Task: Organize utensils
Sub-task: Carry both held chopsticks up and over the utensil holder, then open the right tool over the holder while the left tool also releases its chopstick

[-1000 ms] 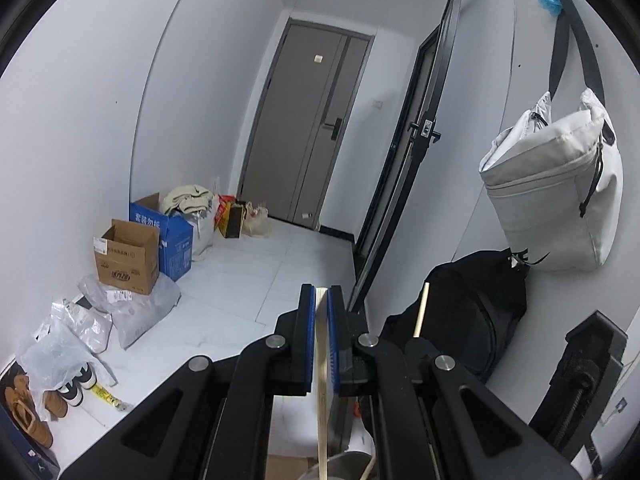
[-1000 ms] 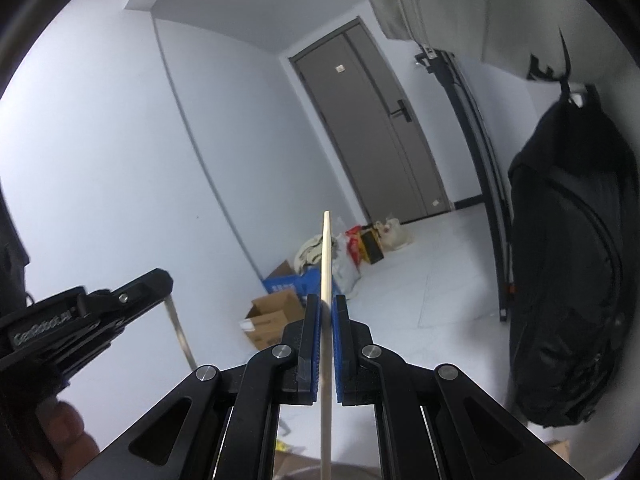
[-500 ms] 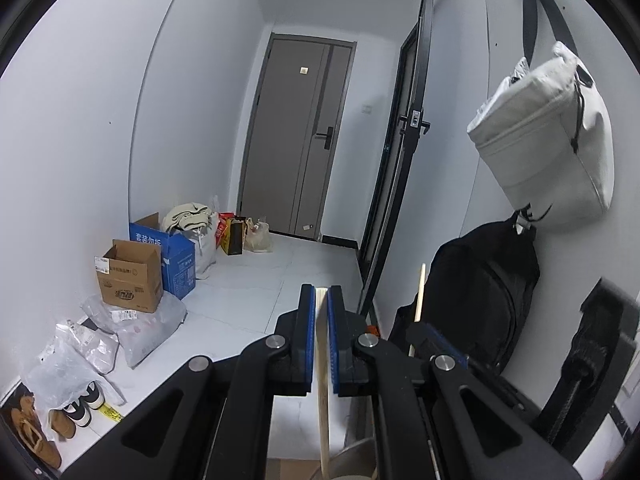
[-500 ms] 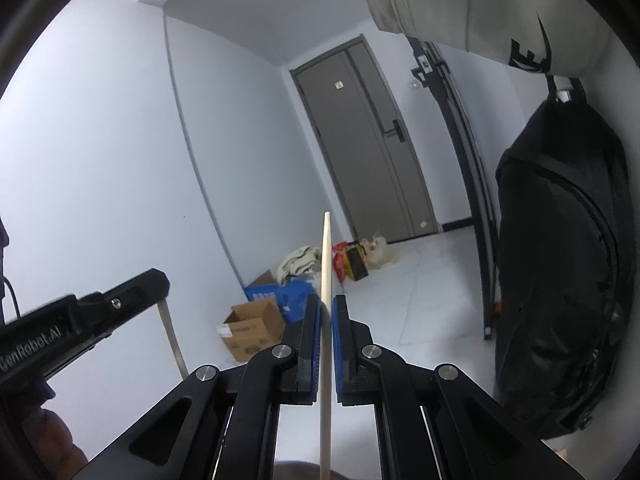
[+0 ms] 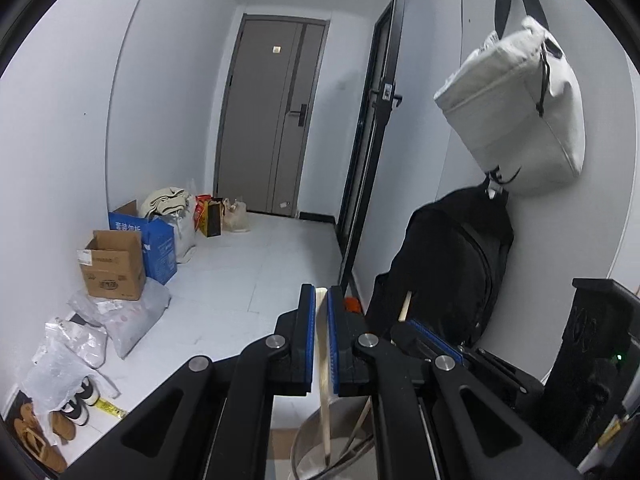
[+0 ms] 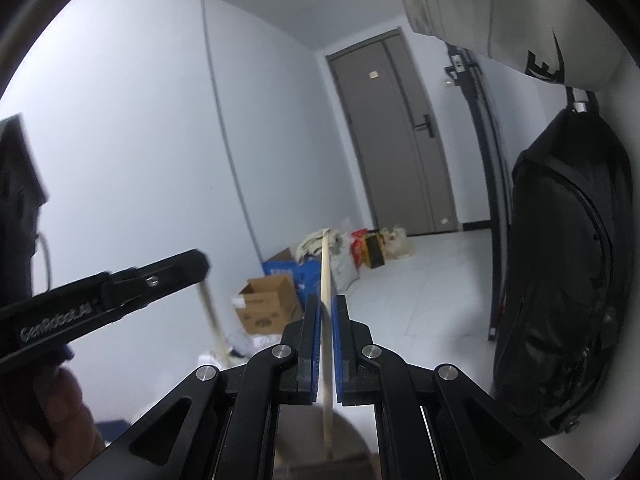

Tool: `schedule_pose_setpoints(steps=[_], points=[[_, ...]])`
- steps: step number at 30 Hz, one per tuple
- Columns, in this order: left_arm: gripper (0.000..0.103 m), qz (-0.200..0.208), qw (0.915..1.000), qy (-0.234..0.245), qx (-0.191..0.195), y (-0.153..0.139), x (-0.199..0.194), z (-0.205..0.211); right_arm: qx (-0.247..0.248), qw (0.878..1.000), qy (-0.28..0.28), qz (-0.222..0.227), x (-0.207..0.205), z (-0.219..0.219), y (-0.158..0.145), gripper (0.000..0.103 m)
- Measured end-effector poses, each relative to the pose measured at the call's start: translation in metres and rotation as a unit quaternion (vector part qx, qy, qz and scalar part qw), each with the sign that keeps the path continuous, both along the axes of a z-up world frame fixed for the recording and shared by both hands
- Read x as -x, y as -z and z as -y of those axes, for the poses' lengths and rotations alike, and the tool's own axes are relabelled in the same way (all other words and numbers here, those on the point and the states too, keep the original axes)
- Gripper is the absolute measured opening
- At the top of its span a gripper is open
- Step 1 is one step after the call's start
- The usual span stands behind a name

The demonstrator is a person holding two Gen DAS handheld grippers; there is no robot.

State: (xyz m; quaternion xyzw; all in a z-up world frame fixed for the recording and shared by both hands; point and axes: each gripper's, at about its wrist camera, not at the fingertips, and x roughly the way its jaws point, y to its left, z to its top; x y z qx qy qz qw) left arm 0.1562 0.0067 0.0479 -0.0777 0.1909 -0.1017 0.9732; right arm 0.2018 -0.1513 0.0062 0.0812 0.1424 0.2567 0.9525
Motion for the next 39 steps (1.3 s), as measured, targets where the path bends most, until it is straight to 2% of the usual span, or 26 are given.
schedule_pose_setpoints(steps=[6,9,10,12,13,15,17,19,20,22,23,30,33,39], points=[[0.002,-0.06,0.9962,0.052,0.036,0.003,-0.003,-0.001,0.012,0.999,-0.024,-0.026,0.013,0.006,0.006,0.005],[0.005,-0.089,0.9923,0.071,0.049,0.005,-0.003,-0.004,-0.01,0.999,-0.019,-0.04,0.02,0.02,0.002,0.005],[0.009,-0.096,0.9927,0.06,0.042,0.004,-0.001,-0.005,-0.016,0.999,-0.016,-0.044,0.023,0.025,0.002,0.007],[0.016,-0.1,0.9921,0.06,0.047,0.002,0.004,-0.007,-0.028,0.998,-0.012,-0.055,0.029,0.035,-0.001,0.019],[0.026,-0.101,0.9919,0.059,0.049,0.001,0.007,-0.009,-0.03,0.998,-0.008,-0.059,0.033,0.04,-0.003,0.03],[0.037,-0.101,0.9925,0.053,0.045,-0.003,0.015,-0.01,-0.042,0.997,-0.004,-0.059,0.044,0.049,-0.005,0.037],[0.038,-0.092,0.994,0.044,0.04,-0.008,0.024,-0.01,-0.04,0.997,0.0,-0.059,0.053,0.054,-0.007,0.047],[0.043,-0.097,0.9941,0.038,0.031,-0.009,0.029,-0.009,-0.04,0.997,-0.001,-0.061,0.062,0.059,-0.01,0.048],[0.043,-0.096,0.9943,0.034,0.032,-0.01,0.034,-0.01,-0.041,0.997,-0.001,-0.061,0.066,0.061,-0.011,0.053],[0.053,-0.098,0.9946,0.023,0.027,-0.01,0.044,-0.012,-0.041,0.997,0.003,-0.06,0.075,0.064,-0.014,0.06],[0.055,-0.098,0.9947,0.018,0.025,-0.01,0.047,-0.012,-0.041,0.997,0.005,-0.059,0.08,0.066,-0.015,0.064],[0.058,-0.101,0.9946,-0.018,0.015,-0.011,0.077,-0.014,-0.032,0.997,0.004,-0.066,0.113,0.067,-0.014,0.075],[0.072,-0.098,0.9947,-0.033,0.001,-0.013,0.087,-0.01,-0.032,0.997,0.003,-0.07,0.124,0.068,-0.014,0.081],[0.074,-0.078,0.9956,-0.049,-0.017,-0.013,0.11,-0.01,-0.013,0.997,0.004,-0.075,0.153,0.065,-0.011,0.091]])
